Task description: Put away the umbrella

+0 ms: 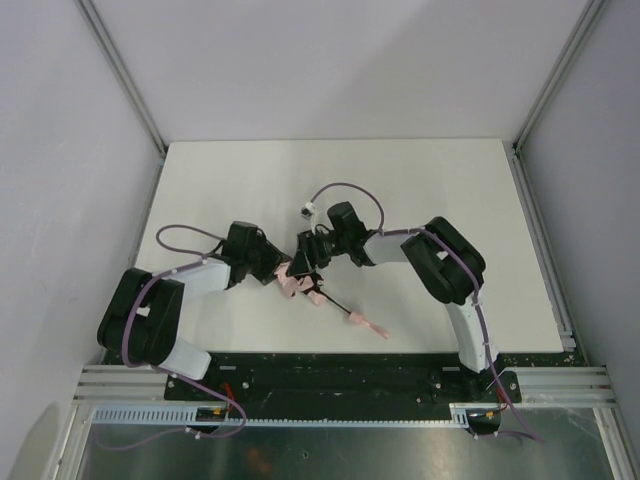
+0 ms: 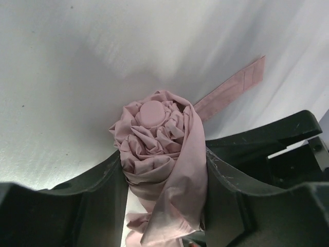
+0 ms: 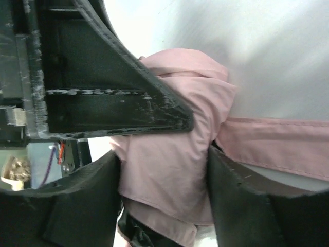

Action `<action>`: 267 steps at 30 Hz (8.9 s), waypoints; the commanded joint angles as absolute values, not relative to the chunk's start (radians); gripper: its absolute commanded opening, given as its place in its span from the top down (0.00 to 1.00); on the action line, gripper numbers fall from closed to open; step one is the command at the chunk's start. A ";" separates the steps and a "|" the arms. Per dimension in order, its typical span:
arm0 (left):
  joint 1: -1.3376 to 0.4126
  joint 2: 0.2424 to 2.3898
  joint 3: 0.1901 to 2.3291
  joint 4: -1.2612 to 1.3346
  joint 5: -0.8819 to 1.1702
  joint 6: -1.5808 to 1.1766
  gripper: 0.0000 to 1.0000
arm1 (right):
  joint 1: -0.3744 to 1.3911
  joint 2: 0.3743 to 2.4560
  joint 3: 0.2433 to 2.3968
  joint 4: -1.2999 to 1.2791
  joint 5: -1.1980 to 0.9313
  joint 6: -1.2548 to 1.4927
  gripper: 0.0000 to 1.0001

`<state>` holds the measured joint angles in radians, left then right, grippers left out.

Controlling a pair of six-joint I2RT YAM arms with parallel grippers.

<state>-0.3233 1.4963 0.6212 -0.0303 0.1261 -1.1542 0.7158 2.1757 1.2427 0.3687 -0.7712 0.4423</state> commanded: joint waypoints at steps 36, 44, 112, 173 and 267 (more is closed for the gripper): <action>-0.280 1.566 0.662 -0.238 0.244 -1.017 0.96 | 0.956 2.136 1.241 -0.128 -0.072 -0.074 0.96; -0.273 1.505 0.688 -0.238 0.194 -0.968 0.28 | 0.856 2.141 1.243 -0.109 -0.359 0.019 1.00; -0.342 1.556 0.556 -0.124 0.176 -1.031 1.00 | 1.075 2.068 1.223 -0.012 0.409 -0.056 0.44; -0.373 1.507 0.519 -0.083 0.117 -1.022 1.00 | 0.706 1.937 1.255 -0.152 -0.486 0.120 0.25; -0.340 1.411 0.591 -0.143 0.195 -1.103 1.00 | 1.034 2.025 1.062 0.032 0.185 0.045 0.37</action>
<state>-0.3473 1.4387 0.5762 -0.0654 0.1738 -1.1213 1.0554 1.9472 1.1355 0.0650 0.0631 0.0559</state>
